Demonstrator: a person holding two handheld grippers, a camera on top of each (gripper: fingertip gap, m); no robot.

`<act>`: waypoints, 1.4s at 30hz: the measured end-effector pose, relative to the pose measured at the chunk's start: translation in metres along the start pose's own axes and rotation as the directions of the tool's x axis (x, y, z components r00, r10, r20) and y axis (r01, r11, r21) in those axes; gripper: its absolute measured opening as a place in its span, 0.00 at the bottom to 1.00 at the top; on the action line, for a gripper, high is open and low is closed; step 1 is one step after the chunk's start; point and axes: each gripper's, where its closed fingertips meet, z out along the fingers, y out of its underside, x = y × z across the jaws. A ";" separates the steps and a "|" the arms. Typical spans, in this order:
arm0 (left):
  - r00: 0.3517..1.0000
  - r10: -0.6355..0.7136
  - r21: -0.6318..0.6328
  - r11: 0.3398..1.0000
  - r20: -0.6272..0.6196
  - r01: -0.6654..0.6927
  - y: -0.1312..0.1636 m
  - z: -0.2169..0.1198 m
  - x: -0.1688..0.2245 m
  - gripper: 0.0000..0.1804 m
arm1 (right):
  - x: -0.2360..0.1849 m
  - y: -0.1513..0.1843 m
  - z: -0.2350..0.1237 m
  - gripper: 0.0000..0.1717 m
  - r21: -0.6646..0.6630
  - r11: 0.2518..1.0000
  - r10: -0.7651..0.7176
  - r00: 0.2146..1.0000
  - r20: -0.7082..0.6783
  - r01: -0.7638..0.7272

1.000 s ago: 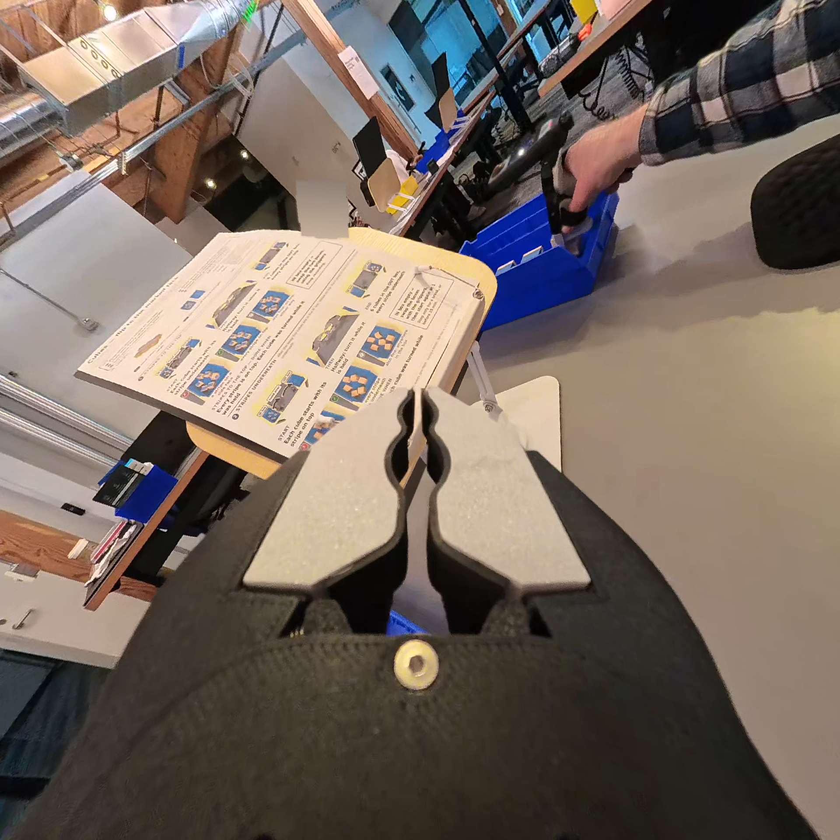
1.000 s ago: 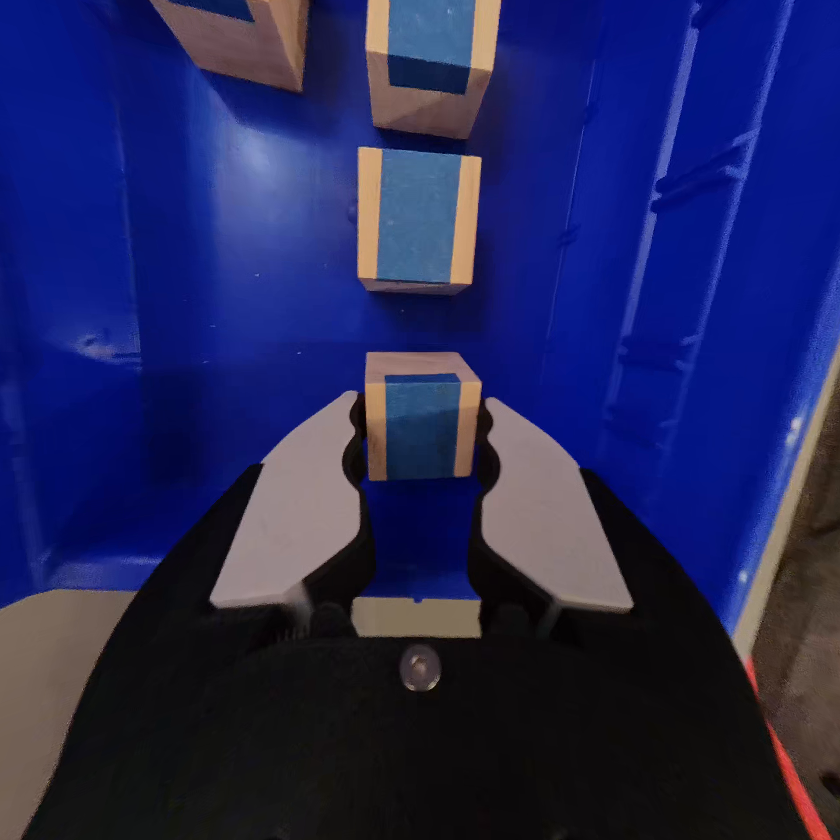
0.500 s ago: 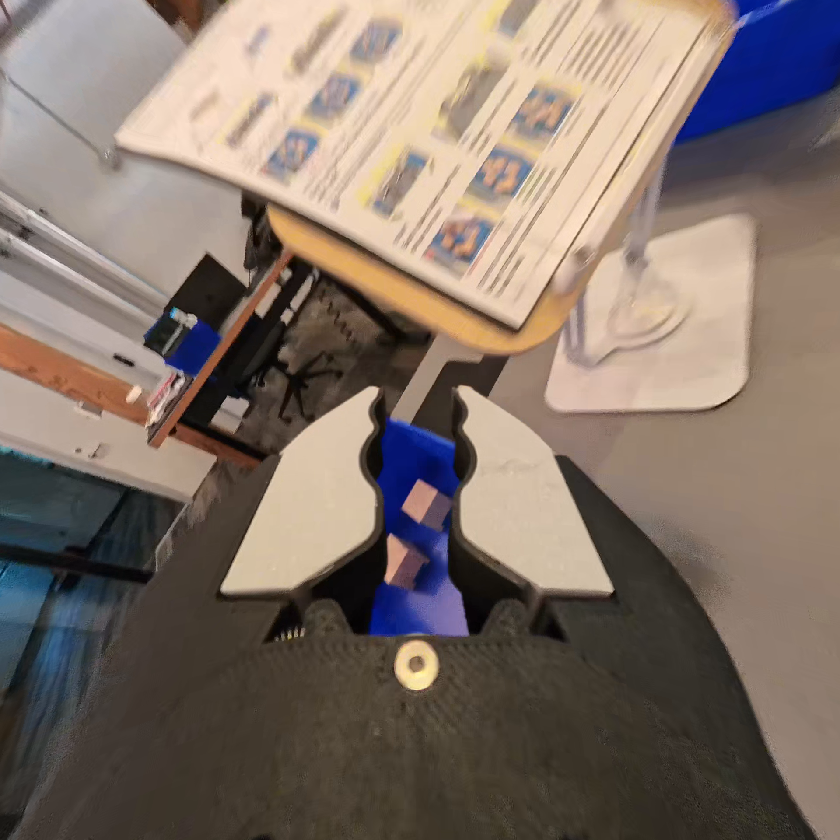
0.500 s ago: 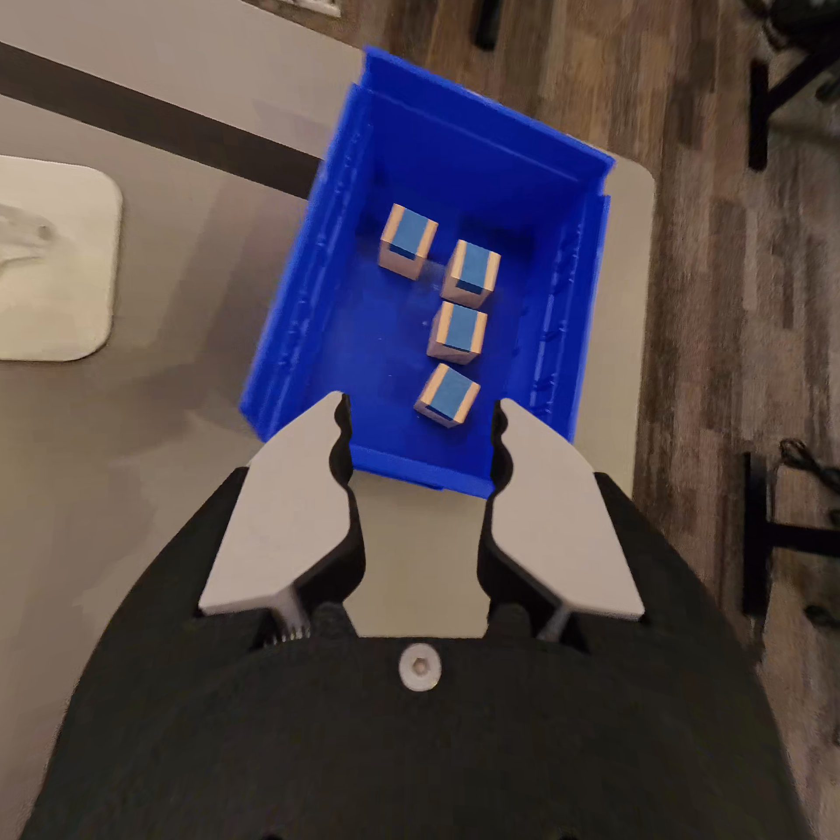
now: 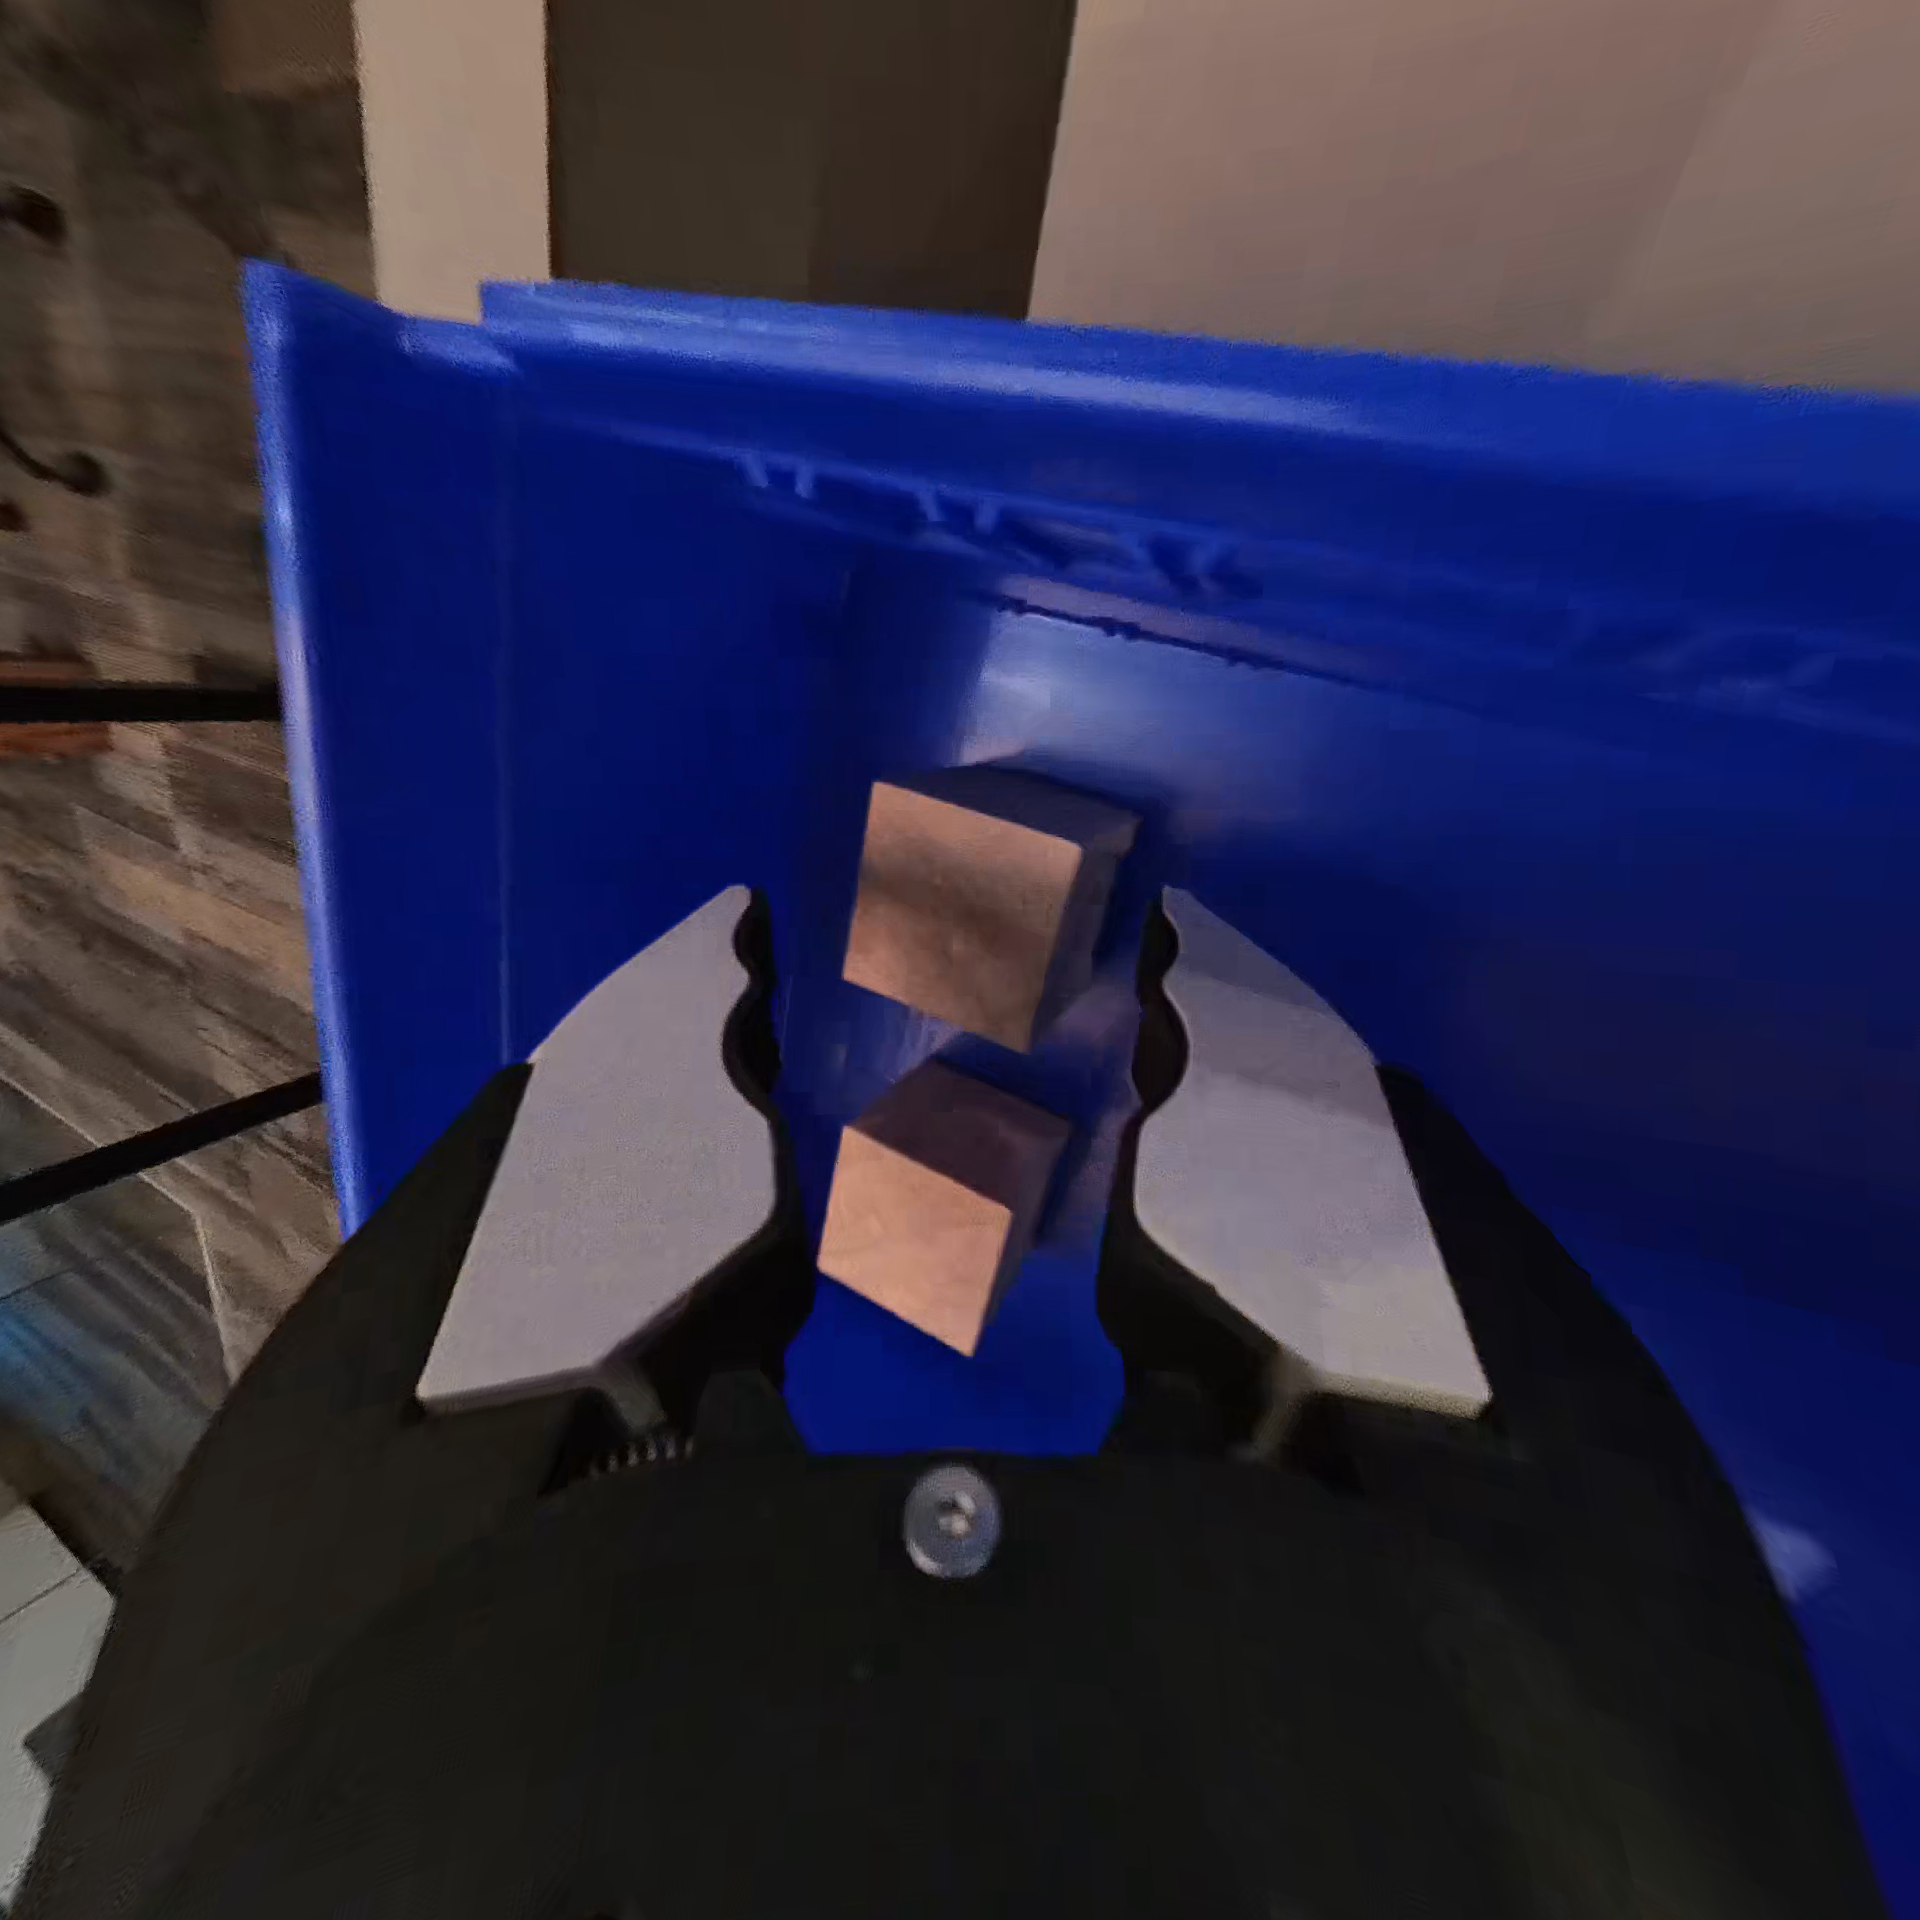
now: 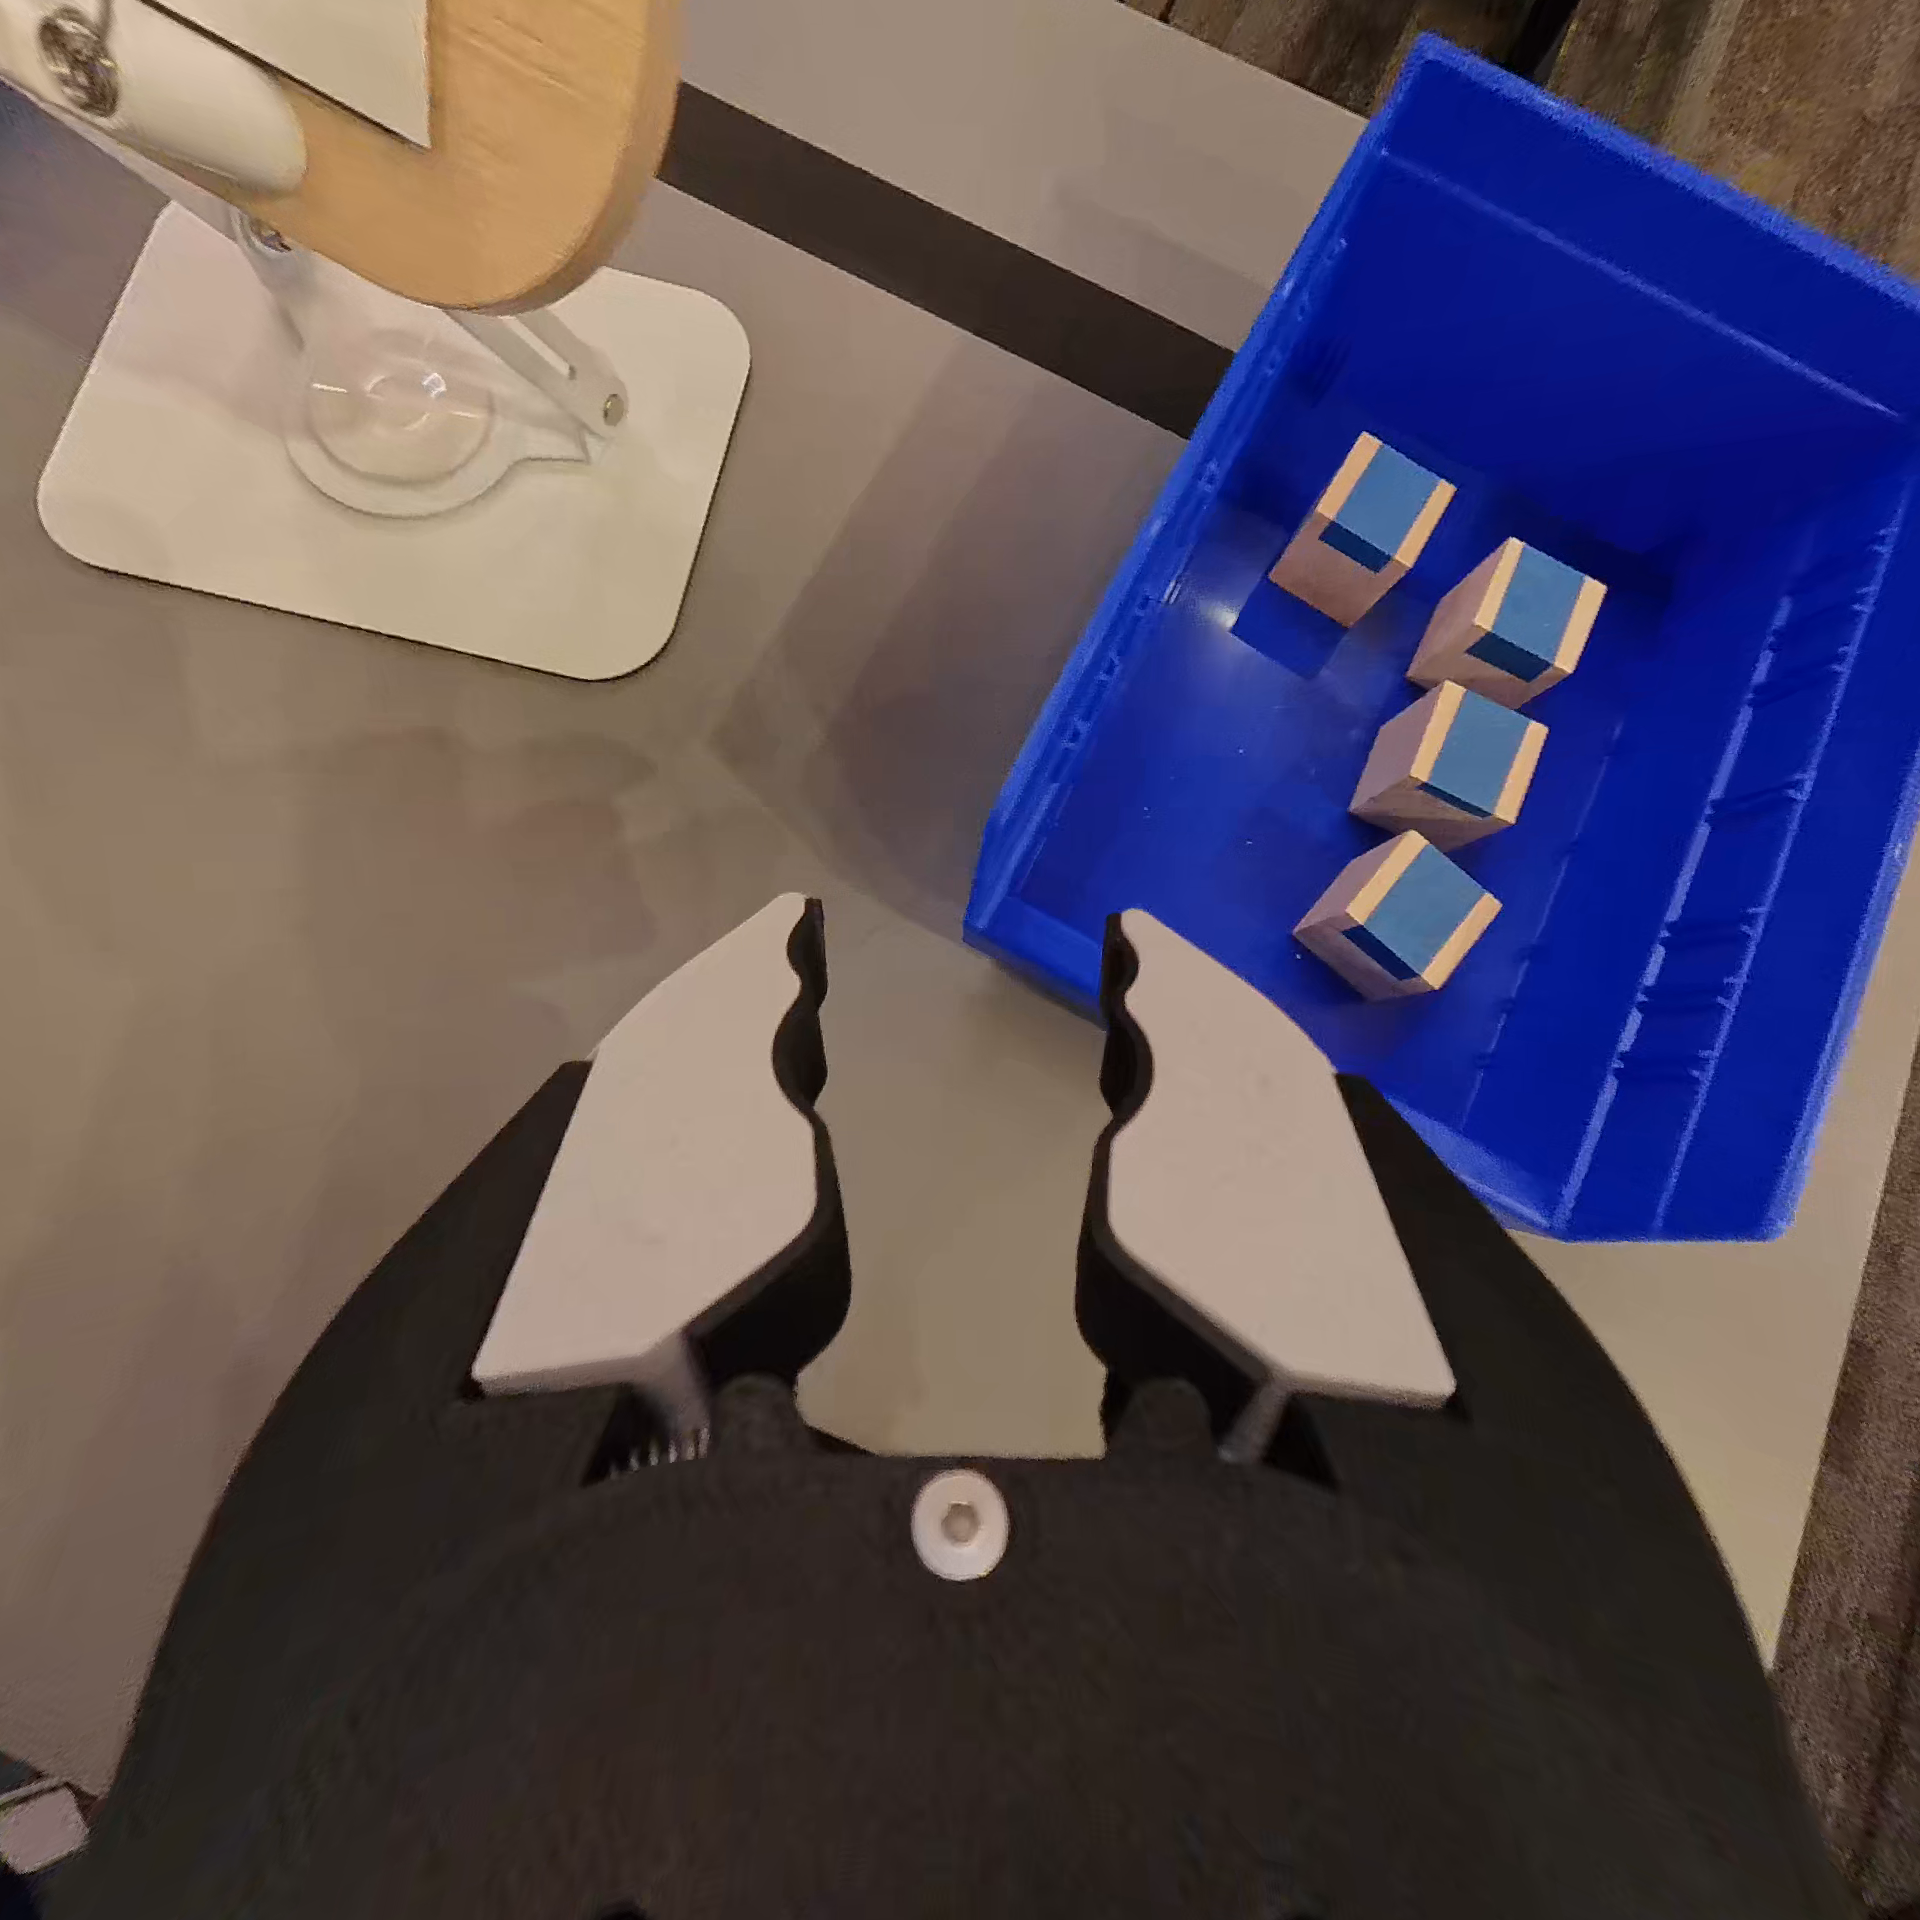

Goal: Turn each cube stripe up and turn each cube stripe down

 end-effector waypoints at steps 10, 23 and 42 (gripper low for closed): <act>0.985 -0.168 0.220 0.963 0.043 0.155 -0.017 -0.036 -0.002 0.28 | -0.081 -0.043 -0.003 0.27 0.167 0.985 -0.092 0.969 0.232 0.053; 0.922 -0.156 0.841 0.485 0.355 -0.242 -0.188 -0.330 0.180 0.27 | -0.325 -0.132 -0.070 0.40 0.211 0.918 -0.144 0.214 0.966 -0.336; 0.893 -0.074 0.783 0.516 0.445 -0.347 -0.229 -0.319 0.226 0.17 | -0.070 -0.111 -0.040 0.27 0.328 0.916 0.078 0.905 0.418 -0.231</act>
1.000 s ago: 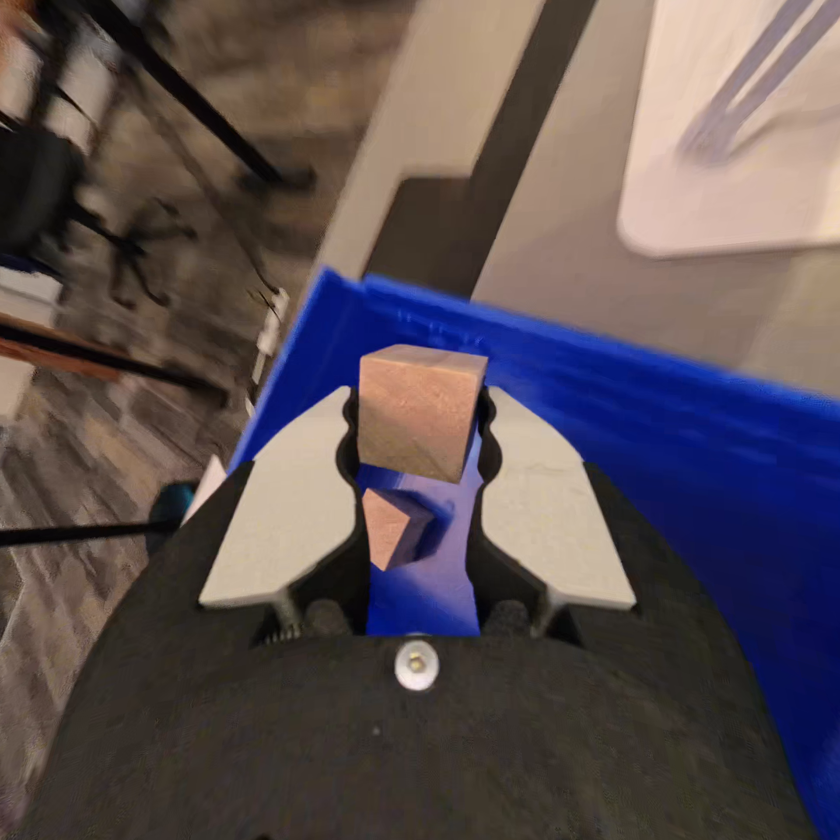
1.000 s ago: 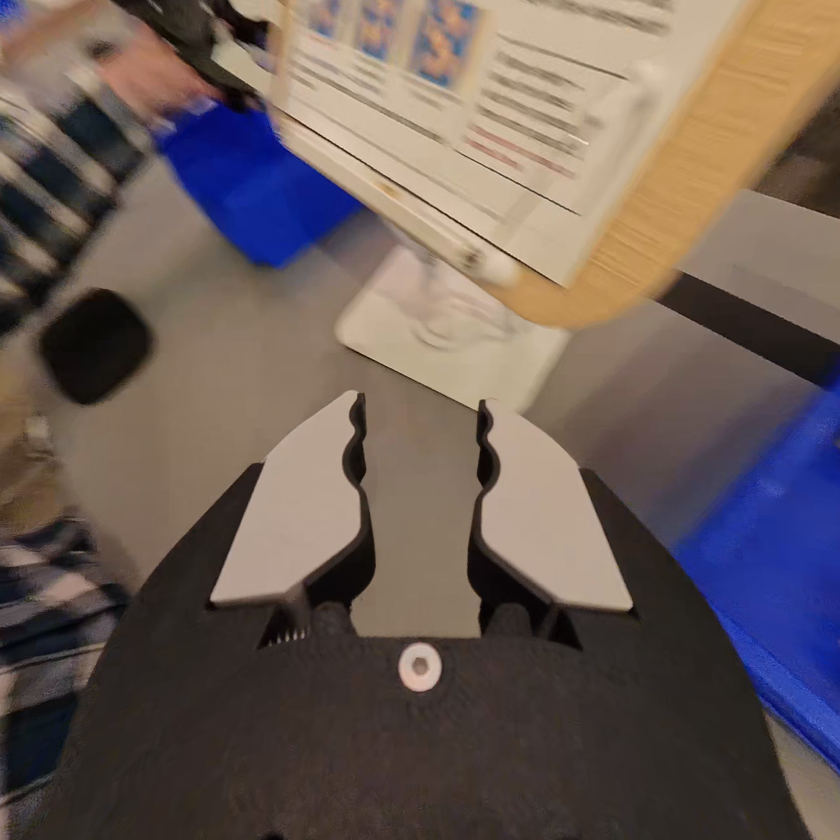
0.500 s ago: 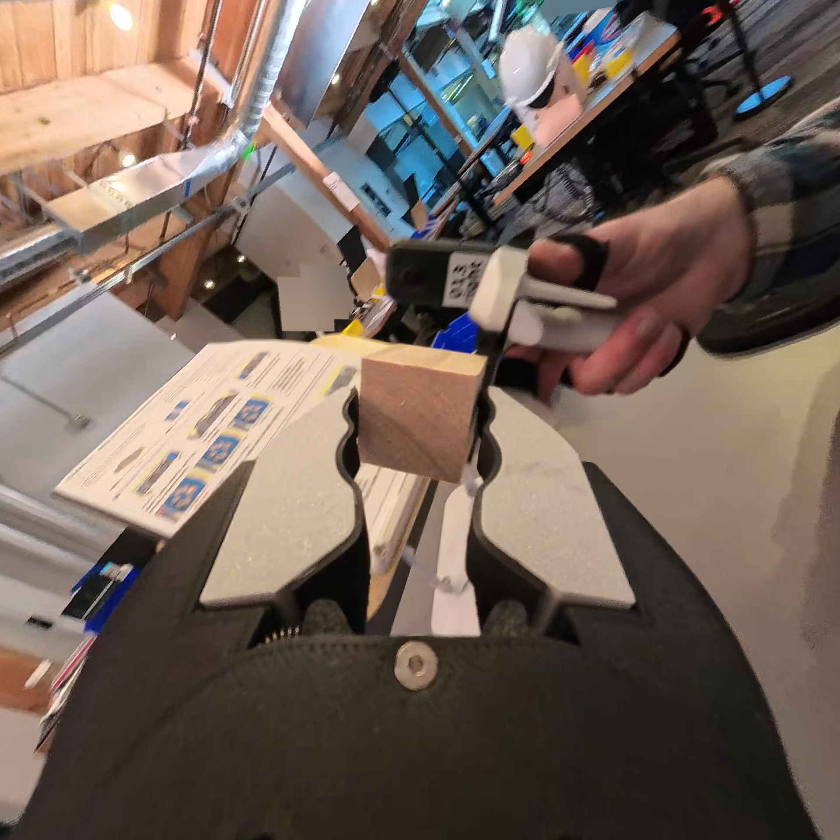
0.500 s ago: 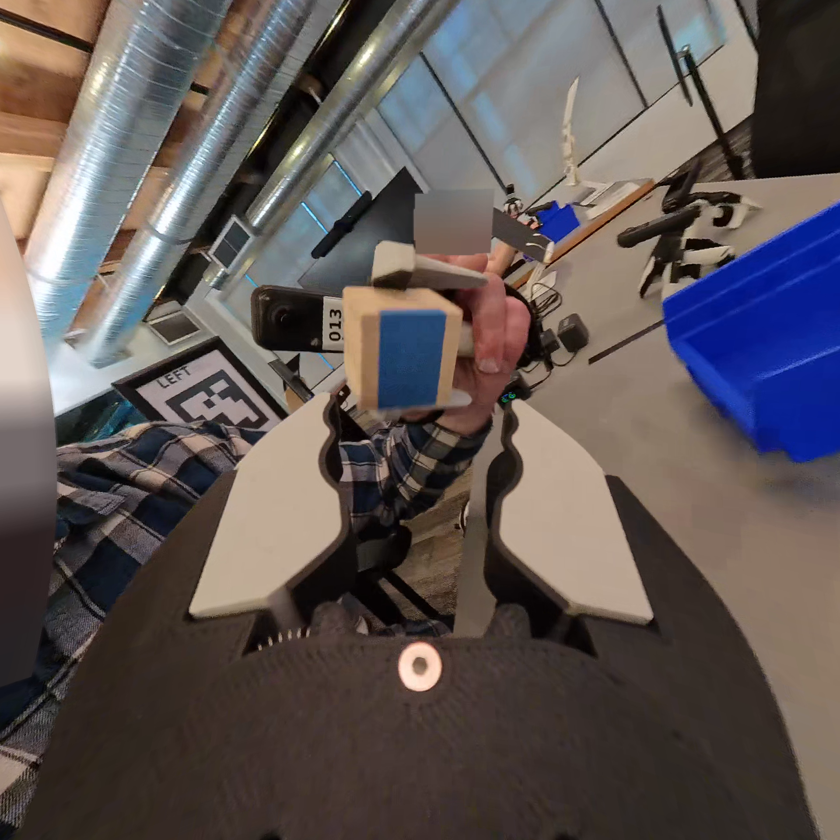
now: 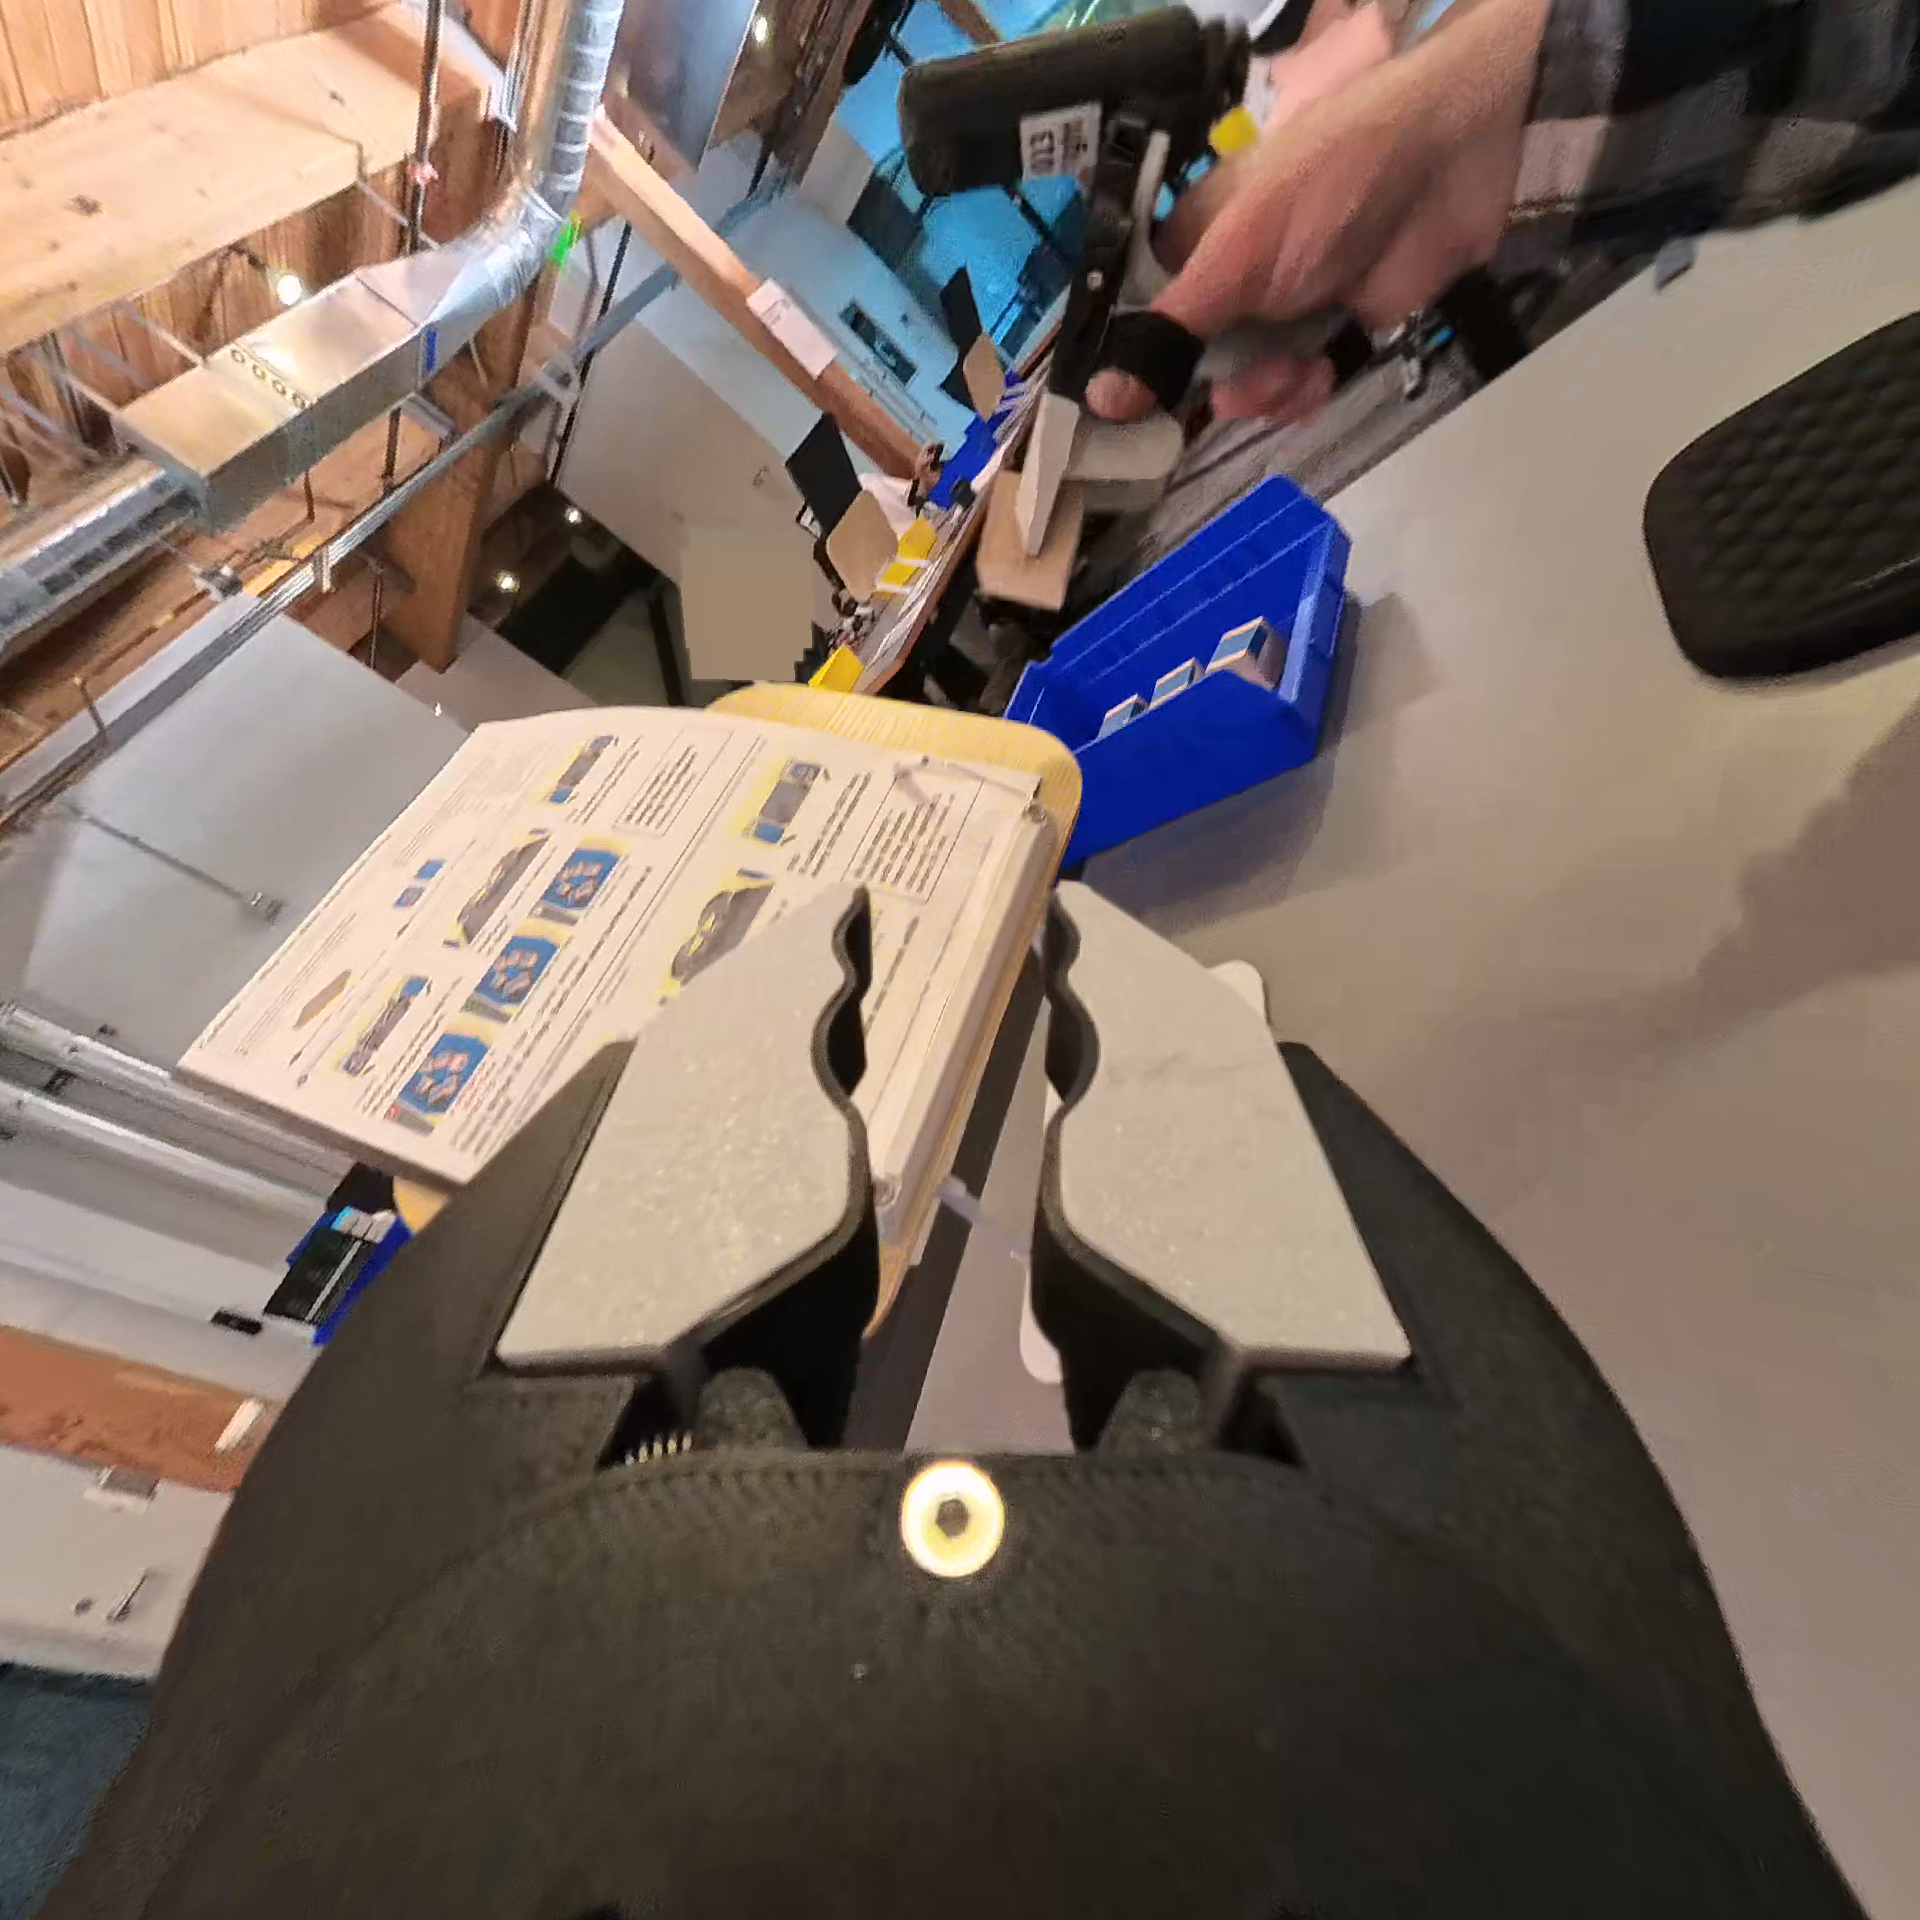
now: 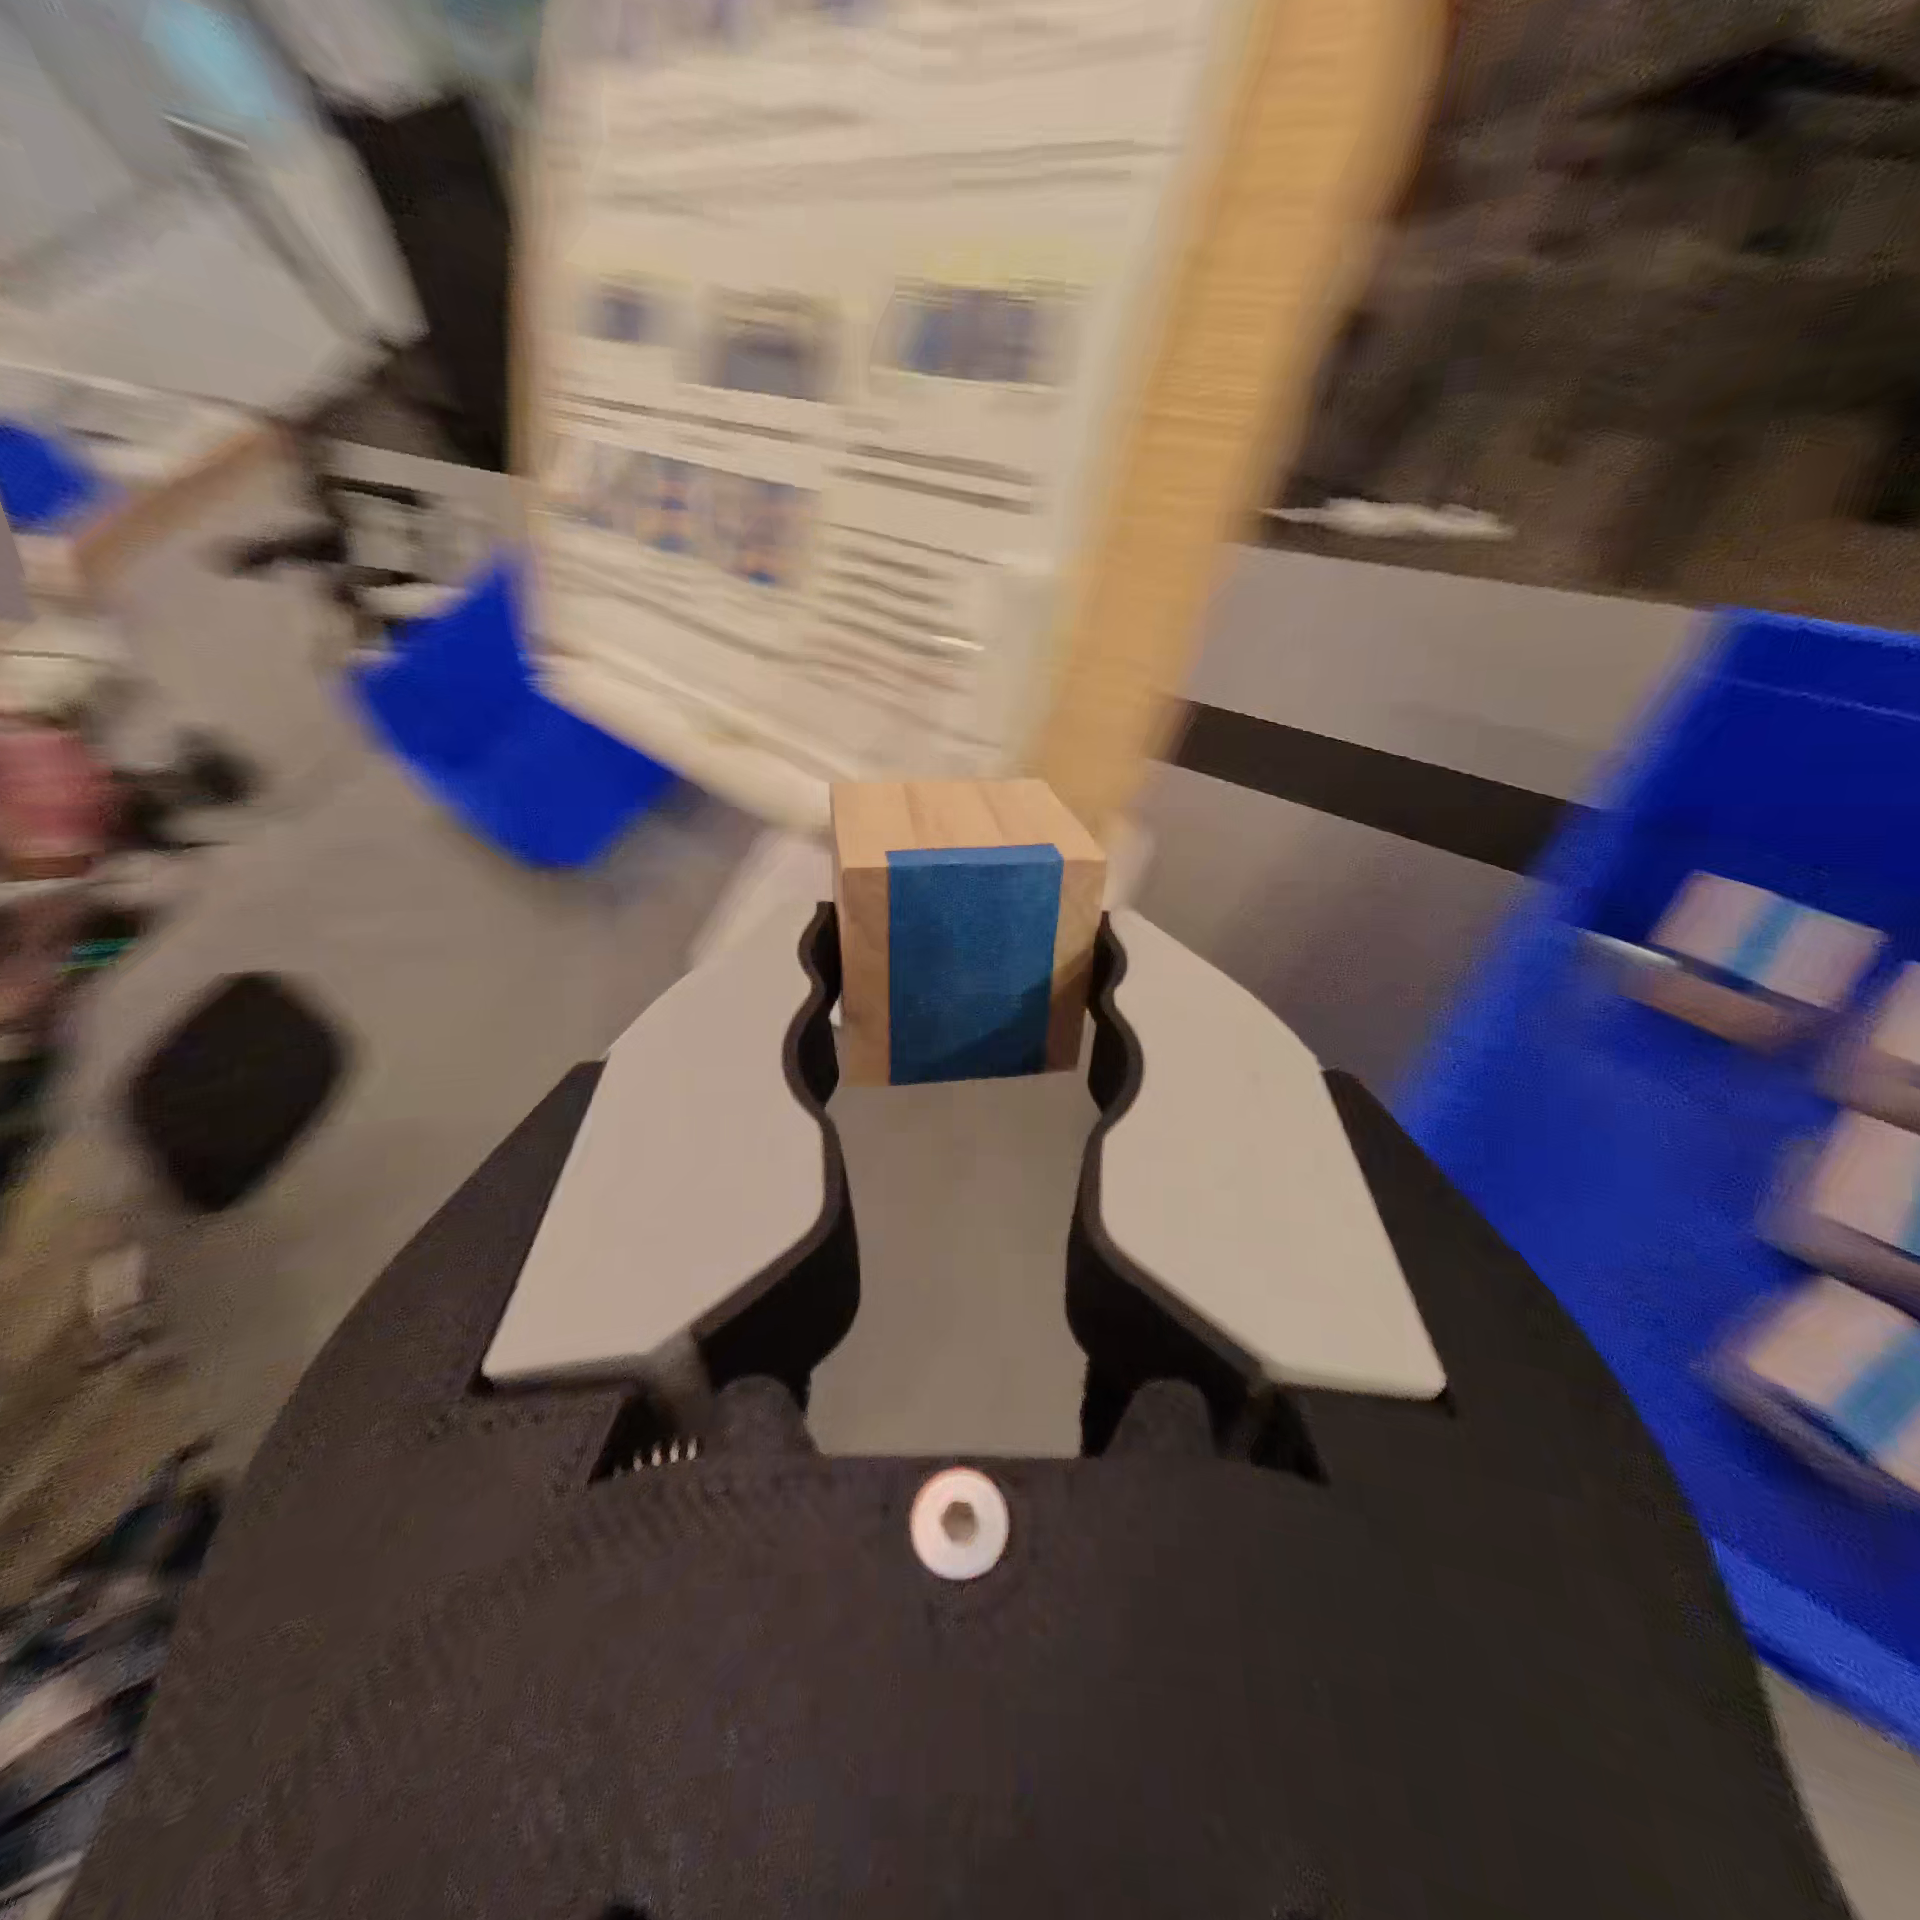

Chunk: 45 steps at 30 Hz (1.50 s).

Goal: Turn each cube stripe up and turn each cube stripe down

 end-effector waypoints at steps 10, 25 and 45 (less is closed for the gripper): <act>1.000 -0.002 -0.087 0.996 0.028 0.004 0.023 -0.016 -0.010 0.12 | 0.234 0.091 0.034 0.27 -0.433 0.868 -0.015 0.858 -0.513 -0.243; 0.998 -0.018 -0.254 0.967 0.052 0.031 0.093 -0.034 -0.046 0.17 | 0.227 0.048 0.016 0.37 -0.390 0.910 -0.128 0.799 -0.587 -0.140; 0.872 -0.291 -0.909 0.264 -0.393 -0.322 0.487 -0.051 -0.093 0.37 | 0.082 0.073 0.003 0.30 -0.360 0.917 -0.296 0.898 -0.325 0.172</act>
